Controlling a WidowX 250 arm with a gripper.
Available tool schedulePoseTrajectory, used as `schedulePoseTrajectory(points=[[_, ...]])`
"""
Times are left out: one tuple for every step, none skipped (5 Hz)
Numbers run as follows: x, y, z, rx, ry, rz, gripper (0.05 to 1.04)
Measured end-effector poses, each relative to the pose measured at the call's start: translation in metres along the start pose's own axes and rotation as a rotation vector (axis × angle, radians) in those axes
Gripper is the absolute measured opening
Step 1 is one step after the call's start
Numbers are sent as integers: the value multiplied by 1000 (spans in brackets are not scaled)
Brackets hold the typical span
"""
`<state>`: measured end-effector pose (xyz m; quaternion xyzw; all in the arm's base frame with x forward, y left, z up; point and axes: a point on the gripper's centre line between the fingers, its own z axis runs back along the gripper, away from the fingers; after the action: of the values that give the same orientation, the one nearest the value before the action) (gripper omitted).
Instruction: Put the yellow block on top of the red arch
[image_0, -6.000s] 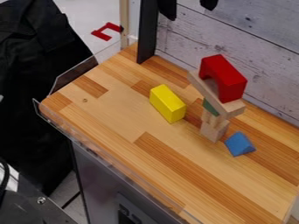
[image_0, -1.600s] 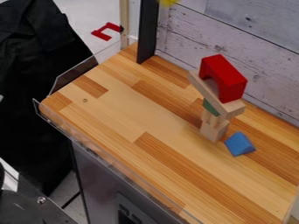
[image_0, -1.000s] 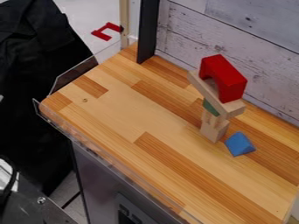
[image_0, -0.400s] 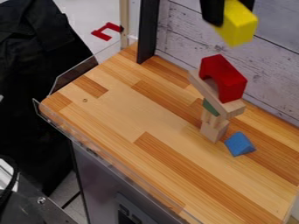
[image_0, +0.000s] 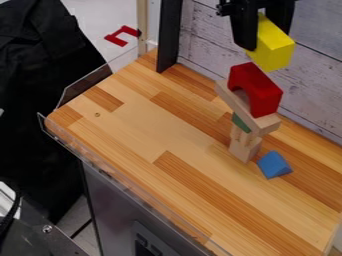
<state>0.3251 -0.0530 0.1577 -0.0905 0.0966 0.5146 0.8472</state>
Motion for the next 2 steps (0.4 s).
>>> schedulePoseTrajectory(points=[[-1,-2,-2,-6,7,-1,574],[0,-2,-6,3,14,5,574]])
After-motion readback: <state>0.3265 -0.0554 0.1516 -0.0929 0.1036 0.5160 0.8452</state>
